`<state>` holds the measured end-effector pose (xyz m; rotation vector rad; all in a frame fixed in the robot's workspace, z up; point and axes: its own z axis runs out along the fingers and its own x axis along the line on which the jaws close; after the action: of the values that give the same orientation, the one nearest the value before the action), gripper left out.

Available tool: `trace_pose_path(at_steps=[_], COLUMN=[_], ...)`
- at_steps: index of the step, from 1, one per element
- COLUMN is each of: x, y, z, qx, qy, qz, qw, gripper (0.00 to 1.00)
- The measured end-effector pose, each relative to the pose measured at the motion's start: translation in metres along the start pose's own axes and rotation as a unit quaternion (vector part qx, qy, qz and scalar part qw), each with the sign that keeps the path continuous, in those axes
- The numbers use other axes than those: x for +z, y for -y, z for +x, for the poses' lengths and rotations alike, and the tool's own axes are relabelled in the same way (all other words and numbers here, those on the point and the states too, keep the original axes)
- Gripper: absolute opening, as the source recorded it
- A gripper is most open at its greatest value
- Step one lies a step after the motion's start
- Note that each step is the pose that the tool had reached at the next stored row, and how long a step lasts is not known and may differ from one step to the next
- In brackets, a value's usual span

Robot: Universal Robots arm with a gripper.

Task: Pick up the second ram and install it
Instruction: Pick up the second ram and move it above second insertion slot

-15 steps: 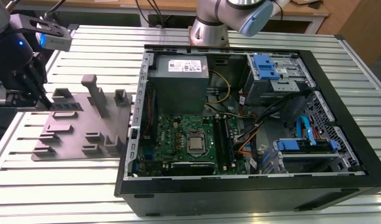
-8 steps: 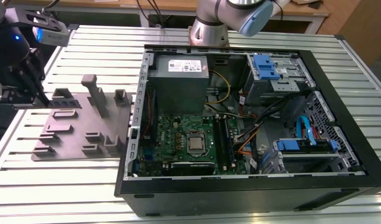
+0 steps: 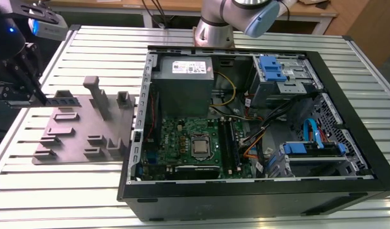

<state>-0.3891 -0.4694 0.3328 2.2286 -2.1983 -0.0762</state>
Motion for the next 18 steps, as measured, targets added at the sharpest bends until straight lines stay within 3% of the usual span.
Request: trace_pose_path(at_steps=[18], x=[-0.0274], y=[-0.0011], z=[-0.0008], qx=[0.0], qy=[0.0], qz=[0.0], qw=[1.0], gripper=[0.14])
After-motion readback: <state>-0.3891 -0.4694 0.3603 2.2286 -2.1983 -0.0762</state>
